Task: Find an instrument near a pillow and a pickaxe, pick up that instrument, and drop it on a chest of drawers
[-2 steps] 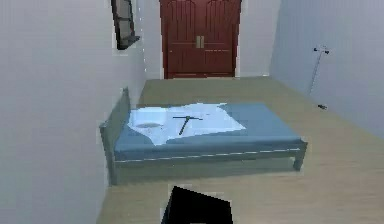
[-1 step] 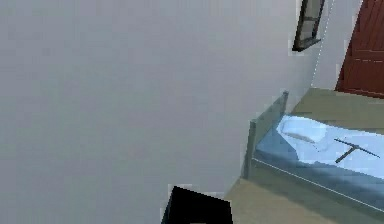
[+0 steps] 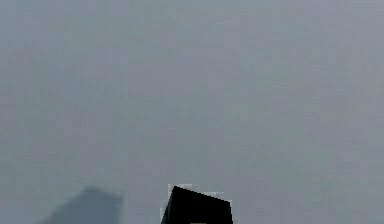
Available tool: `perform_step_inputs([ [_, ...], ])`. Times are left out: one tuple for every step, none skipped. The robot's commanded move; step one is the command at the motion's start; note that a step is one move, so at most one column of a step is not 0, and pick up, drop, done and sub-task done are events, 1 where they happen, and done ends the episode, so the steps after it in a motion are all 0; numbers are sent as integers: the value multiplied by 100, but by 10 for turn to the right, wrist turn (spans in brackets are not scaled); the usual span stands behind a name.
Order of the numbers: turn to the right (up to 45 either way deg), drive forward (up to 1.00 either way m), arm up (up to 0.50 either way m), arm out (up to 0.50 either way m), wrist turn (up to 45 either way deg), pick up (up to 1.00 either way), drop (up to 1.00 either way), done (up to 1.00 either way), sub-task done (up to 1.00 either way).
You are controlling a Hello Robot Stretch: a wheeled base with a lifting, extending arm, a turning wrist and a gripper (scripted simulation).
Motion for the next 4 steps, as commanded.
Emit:
perform_step_inputs([
  [-90,0,0,0,0,0,0,0,0],
  [450,0,0,0,0,0,0,0,0],
  [450,0,0,0,0,0,0,0,0],
  [210,0,0,0,0,0,0,0,0],
])
